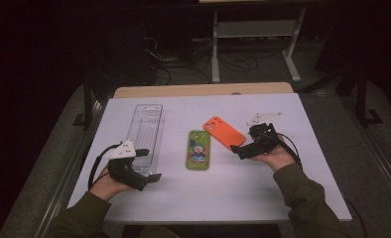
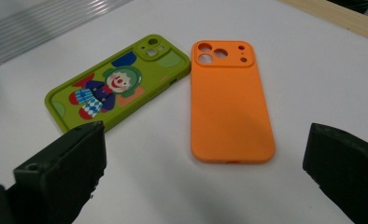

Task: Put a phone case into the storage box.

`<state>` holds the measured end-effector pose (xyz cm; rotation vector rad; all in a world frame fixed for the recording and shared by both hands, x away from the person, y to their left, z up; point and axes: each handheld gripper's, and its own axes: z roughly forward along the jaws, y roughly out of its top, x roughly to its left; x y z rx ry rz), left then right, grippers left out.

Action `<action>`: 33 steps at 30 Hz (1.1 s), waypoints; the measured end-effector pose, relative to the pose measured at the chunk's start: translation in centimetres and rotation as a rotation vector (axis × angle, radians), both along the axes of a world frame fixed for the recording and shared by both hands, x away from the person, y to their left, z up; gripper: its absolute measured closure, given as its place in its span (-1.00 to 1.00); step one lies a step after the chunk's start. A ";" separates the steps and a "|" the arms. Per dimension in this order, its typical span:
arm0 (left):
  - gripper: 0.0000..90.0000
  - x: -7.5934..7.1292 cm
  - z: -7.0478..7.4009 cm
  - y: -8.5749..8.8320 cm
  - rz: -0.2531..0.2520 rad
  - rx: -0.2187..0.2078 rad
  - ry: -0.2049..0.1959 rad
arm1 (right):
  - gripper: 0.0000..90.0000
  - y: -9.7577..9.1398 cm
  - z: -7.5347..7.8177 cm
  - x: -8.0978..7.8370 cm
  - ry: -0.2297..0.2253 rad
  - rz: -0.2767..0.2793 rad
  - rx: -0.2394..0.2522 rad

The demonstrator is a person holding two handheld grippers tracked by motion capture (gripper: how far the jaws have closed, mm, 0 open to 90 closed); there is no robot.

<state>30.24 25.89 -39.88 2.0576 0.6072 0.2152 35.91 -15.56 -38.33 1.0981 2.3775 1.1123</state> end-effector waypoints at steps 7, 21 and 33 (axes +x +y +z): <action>-1.00 0.0 0.0 0.0 0.002 -0.008 0.003 | -1.00 0.4 0.4 1.5 0.009 -0.012 -0.013; -1.00 0.0 0.0 0.1 0.000 -0.003 0.007 | -1.00 1.6 0.6 4.9 0.052 -0.021 -0.054; -1.00 0.1 -0.1 0.1 0.004 -0.013 0.009 | -1.00 2.4 -0.8 7.6 0.113 -0.019 -0.095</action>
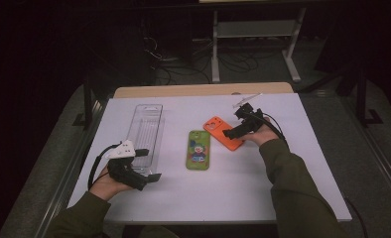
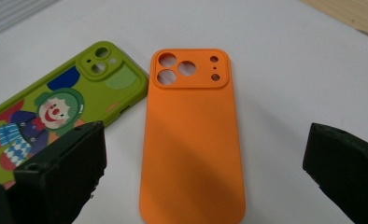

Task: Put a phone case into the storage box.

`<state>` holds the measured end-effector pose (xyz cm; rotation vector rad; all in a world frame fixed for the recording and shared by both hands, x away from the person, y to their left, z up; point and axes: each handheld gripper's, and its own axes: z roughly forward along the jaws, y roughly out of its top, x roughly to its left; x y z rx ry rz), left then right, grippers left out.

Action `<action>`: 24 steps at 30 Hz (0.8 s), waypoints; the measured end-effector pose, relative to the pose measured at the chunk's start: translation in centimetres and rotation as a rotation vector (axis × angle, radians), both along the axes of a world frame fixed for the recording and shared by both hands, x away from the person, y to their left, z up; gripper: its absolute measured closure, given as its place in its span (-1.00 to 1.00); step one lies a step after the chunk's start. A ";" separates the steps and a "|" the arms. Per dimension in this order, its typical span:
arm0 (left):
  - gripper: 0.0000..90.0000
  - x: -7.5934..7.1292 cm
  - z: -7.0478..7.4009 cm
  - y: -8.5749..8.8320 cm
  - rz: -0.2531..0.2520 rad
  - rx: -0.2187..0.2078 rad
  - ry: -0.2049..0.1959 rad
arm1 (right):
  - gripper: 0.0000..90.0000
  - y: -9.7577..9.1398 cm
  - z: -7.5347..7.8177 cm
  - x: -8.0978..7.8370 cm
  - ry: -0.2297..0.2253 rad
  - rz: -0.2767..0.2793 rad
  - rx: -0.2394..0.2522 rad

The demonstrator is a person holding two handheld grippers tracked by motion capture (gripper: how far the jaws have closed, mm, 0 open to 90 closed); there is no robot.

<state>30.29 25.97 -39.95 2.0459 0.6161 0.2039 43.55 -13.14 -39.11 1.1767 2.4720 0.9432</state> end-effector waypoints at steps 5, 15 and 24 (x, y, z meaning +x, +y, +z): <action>-1.00 0.0 0.0 0.0 0.000 0.001 0.000 | -1.00 0.7 -0.9 1.0 0.035 0.020 -0.023; -1.00 0.0 0.0 0.1 0.002 -0.003 -0.007 | -1.00 1.6 -2.3 1.8 0.086 0.042 -0.052; -1.00 0.0 0.0 0.0 0.000 -0.004 -0.005 | -1.00 2.8 -3.2 2.4 0.111 0.064 -0.114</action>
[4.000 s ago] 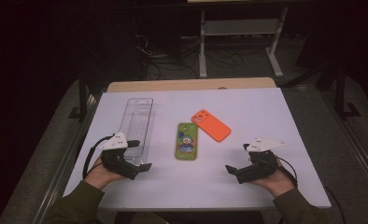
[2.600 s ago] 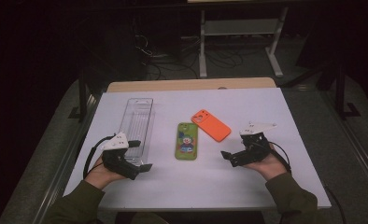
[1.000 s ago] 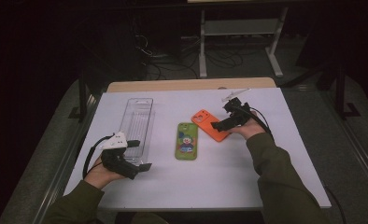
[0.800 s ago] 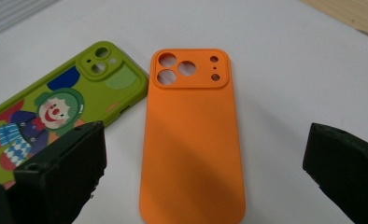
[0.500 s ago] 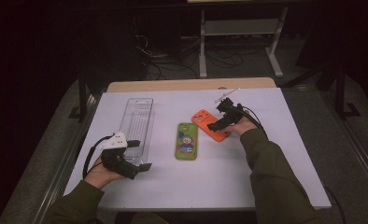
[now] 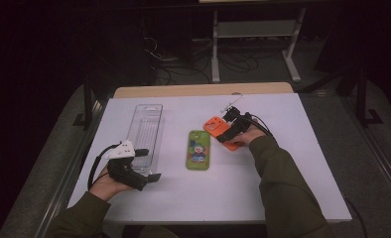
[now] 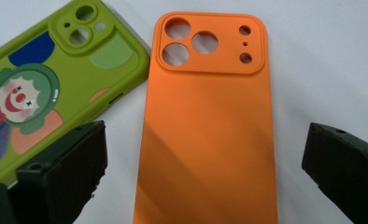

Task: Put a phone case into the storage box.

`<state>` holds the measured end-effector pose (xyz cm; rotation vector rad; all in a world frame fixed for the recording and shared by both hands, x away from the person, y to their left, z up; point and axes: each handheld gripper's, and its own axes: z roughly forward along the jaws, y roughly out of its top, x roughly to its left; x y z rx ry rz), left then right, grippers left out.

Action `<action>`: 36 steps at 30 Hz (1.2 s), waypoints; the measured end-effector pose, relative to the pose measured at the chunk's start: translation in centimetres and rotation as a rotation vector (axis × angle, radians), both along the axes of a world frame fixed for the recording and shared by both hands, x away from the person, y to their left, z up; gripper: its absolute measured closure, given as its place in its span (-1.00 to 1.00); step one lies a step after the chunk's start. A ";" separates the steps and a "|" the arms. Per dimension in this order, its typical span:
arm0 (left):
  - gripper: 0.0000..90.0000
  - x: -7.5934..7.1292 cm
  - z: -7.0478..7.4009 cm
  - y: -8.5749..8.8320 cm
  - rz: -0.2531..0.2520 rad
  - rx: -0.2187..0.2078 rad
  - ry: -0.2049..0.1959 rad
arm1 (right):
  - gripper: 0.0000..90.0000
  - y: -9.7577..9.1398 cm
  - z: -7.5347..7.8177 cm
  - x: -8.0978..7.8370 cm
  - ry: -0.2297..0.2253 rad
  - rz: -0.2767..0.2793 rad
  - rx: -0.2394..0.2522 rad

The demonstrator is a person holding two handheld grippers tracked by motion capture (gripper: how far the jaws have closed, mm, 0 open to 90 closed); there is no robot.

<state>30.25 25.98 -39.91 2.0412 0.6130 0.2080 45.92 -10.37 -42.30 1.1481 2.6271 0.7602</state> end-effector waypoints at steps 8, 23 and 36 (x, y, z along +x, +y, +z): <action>-1.00 0.0 0.0 0.0 -0.001 0.001 0.003 | -0.94 0.2 -0.8 0.2 0.027 0.012 -0.034; -1.00 -0.1 0.0 -0.1 -0.003 0.000 -0.001 | -0.71 0.2 -1.4 0.3 0.045 0.013 -0.070; -1.00 -0.1 0.1 0.0 -0.005 0.004 0.001 | -0.66 0.1 -1.4 0.5 0.060 0.007 -0.062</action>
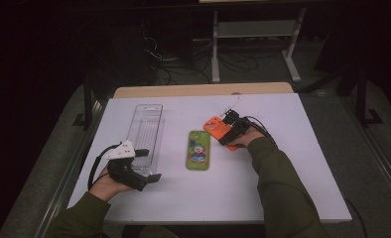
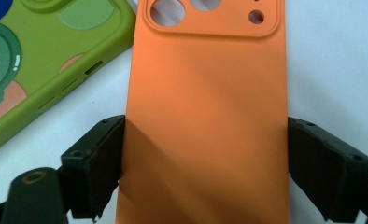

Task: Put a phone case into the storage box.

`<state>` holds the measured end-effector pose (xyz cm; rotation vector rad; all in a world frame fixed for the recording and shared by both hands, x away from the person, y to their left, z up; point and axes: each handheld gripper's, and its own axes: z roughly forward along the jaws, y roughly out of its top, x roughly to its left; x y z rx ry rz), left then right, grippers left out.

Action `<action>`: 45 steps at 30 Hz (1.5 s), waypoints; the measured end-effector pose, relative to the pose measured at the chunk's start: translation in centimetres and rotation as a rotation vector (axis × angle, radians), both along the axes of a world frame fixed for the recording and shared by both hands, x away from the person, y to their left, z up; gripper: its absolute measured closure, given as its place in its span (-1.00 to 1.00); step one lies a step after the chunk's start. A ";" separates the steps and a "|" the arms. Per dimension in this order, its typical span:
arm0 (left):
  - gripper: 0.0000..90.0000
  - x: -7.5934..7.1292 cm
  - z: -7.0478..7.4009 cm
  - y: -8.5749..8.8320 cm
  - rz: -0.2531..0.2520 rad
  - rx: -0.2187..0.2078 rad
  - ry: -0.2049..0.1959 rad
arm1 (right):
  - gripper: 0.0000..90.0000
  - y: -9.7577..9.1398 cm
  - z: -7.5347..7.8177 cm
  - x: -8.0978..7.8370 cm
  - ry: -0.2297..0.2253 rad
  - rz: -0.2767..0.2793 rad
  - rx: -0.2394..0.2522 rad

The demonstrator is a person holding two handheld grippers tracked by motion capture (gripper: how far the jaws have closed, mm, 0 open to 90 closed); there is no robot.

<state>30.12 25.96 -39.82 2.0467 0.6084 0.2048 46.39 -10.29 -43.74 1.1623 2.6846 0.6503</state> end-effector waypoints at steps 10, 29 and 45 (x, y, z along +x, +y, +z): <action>-1.00 0.0 0.0 0.1 0.001 -0.005 -0.003 | -0.66 -0.3 0.1 0.1 0.012 -0.007 0.015; -1.00 0.5 0.6 0.3 0.002 -0.007 -0.012 | -0.66 -3.5 3.5 -1.6 -0.002 -0.029 0.021; -1.00 1.5 1.9 -1.4 -0.038 -0.016 -0.006 | -0.66 -4.4 5.1 -4.0 -0.023 0.032 0.033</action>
